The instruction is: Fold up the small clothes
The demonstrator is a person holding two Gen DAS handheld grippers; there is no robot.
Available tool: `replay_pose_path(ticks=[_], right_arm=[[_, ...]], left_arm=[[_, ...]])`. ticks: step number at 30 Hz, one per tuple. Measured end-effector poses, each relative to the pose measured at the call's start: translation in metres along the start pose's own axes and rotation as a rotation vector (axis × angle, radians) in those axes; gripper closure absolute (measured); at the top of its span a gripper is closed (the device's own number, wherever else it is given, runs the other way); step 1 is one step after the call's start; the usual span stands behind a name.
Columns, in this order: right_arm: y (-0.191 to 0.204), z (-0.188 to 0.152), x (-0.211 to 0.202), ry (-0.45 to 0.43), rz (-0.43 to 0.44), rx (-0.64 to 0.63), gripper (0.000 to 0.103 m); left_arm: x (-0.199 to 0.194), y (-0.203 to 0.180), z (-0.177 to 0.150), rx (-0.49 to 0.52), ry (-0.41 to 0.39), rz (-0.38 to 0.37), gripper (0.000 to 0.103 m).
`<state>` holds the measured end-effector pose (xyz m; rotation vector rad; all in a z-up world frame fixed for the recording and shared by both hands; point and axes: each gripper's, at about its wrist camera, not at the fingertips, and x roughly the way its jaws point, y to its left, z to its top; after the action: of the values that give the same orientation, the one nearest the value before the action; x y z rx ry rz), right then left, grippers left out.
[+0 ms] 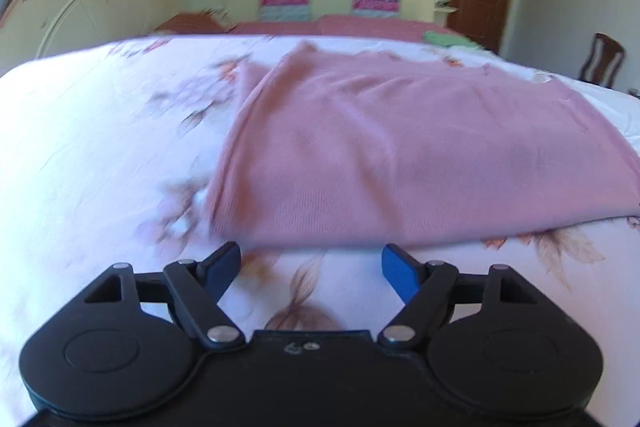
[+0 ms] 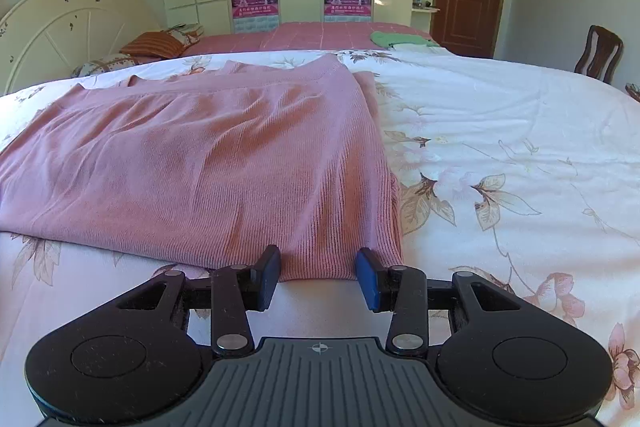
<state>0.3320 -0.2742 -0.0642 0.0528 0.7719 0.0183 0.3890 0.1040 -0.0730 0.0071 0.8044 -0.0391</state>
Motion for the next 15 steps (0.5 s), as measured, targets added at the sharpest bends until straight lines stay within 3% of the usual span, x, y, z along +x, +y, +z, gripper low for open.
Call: replay_pose_path(ticks=[2, 4, 7, 9, 11, 14, 15], right_arm=[[0.002, 0.003, 0.0, 0.014, -0.008, 0.005, 0.062], [0.002, 0.005, 0.001, 0.026, -0.016, 0.011, 0.062], [0.012, 0.009, -0.021, -0.048, -0.016, 0.015, 0.063], [0.027, 0.01, -0.042, -0.104, 0.025, -0.001, 0.064], [0.042, 0.012, -0.059, -0.117, 0.063, 0.016, 0.066], [0.057, 0.017, -0.069, -0.115, 0.112, 0.058, 0.066], [0.06, 0.018, -0.07, -0.112, 0.122, 0.073, 0.066]], left_arm=[[-0.014, 0.012, -0.008, -0.089, -0.007, -0.05, 0.029], [-0.022, 0.024, -0.012, -0.233, -0.004, -0.154, 0.03], [-0.013, 0.047, -0.018, -0.557, -0.001, -0.322, 0.035], [-0.001, 0.059, -0.026, -0.789, -0.033, -0.376, 0.035], [0.006, 0.064, -0.033, -0.956, -0.075, -0.393, 0.035], [0.017, 0.058, -0.023, -0.965, -0.081, -0.392, 0.036], [0.022, 0.057, -0.02, -0.966, -0.088, -0.382, 0.043]])
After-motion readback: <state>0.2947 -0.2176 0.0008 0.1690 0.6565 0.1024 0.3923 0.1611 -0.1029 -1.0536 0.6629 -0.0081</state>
